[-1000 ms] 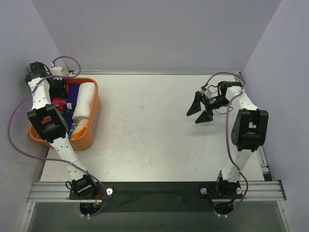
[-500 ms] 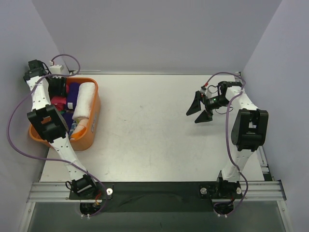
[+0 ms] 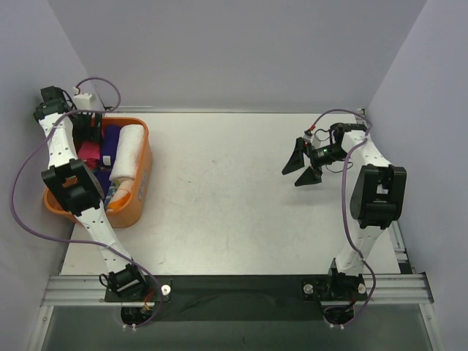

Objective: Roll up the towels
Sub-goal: Place the rolled towel into the container

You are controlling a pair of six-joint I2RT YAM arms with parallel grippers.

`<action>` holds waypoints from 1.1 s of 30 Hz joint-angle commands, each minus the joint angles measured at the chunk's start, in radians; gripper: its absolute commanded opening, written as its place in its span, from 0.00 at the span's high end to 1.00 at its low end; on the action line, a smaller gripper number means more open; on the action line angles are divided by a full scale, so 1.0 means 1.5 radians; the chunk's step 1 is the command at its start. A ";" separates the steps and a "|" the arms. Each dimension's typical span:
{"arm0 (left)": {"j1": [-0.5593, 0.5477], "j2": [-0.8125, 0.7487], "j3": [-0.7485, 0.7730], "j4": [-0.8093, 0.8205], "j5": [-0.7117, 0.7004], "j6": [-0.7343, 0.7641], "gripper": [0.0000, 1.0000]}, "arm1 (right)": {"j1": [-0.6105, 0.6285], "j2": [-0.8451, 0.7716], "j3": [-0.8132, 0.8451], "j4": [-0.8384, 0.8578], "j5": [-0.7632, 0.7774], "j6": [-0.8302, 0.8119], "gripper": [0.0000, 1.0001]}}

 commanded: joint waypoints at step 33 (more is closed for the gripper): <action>0.030 -0.095 -0.045 -0.091 0.033 0.046 0.19 | -0.008 -0.023 -0.007 -0.033 -0.032 -0.005 0.00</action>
